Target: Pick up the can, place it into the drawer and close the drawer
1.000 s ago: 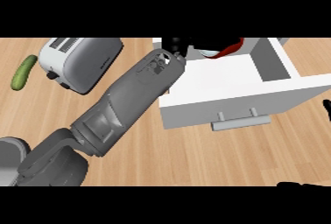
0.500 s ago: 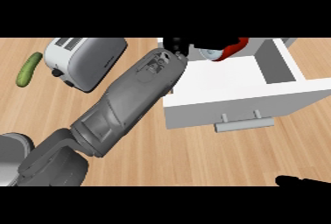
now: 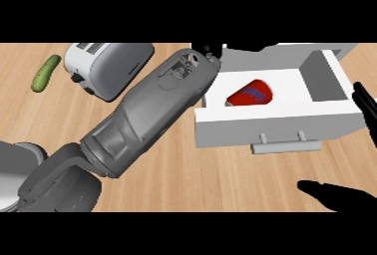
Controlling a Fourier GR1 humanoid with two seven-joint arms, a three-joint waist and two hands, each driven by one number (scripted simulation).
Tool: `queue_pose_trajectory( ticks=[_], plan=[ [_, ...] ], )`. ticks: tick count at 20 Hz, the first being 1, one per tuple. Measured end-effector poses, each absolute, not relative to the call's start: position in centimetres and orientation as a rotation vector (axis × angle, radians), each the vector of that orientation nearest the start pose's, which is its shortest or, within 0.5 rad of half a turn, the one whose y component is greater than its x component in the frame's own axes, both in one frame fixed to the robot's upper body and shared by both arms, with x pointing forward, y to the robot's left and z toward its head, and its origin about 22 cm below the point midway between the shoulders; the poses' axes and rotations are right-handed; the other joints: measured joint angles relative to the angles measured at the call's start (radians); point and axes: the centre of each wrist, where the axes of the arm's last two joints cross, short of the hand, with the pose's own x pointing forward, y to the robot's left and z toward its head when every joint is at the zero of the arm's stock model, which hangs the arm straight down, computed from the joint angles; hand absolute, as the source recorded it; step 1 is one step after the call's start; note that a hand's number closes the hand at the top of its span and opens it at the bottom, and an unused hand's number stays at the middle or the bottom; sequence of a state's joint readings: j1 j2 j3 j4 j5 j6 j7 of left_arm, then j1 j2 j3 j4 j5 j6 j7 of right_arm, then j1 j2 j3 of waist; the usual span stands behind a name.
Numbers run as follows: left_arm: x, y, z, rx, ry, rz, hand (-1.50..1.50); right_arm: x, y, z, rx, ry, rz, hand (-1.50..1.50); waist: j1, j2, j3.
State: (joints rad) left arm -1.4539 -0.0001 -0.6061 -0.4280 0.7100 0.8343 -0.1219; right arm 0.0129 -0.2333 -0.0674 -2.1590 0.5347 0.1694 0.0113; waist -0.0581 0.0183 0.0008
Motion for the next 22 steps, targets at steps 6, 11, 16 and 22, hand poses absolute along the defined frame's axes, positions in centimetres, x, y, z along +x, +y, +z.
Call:
queue_pose_trajectory(
  ticks=[6, 11, 16, 22],
  plan=[
    [42.1, -2.1, 19.2, 0.218, -1.805, -0.047, -1.50, 22.3, -24.8, 12.9, -0.850, -1.864, 0.854, -1.50, 0.037, -0.008, 0.000],
    [42.1, -1.8, 19.2, 0.220, -1.800, -0.045, -1.50, 24.4, -23.7, 9.5, -0.955, -1.761, 0.960, -1.50, 0.058, -0.014, 0.000],
    [42.5, 0.1, 19.9, 0.229, -1.783, -0.040, -1.50, 26.8, -23.7, 6.4, -1.016, -1.728, 0.940, -1.50, 0.075, -0.019, 0.000],
    [42.4, 2.8, 21.3, 0.237, -1.785, -0.035, -1.50, 29.7, -23.7, 4.4, -1.102, -1.708, 0.928, -1.50, 0.090, -0.032, -0.011]
  ],
)
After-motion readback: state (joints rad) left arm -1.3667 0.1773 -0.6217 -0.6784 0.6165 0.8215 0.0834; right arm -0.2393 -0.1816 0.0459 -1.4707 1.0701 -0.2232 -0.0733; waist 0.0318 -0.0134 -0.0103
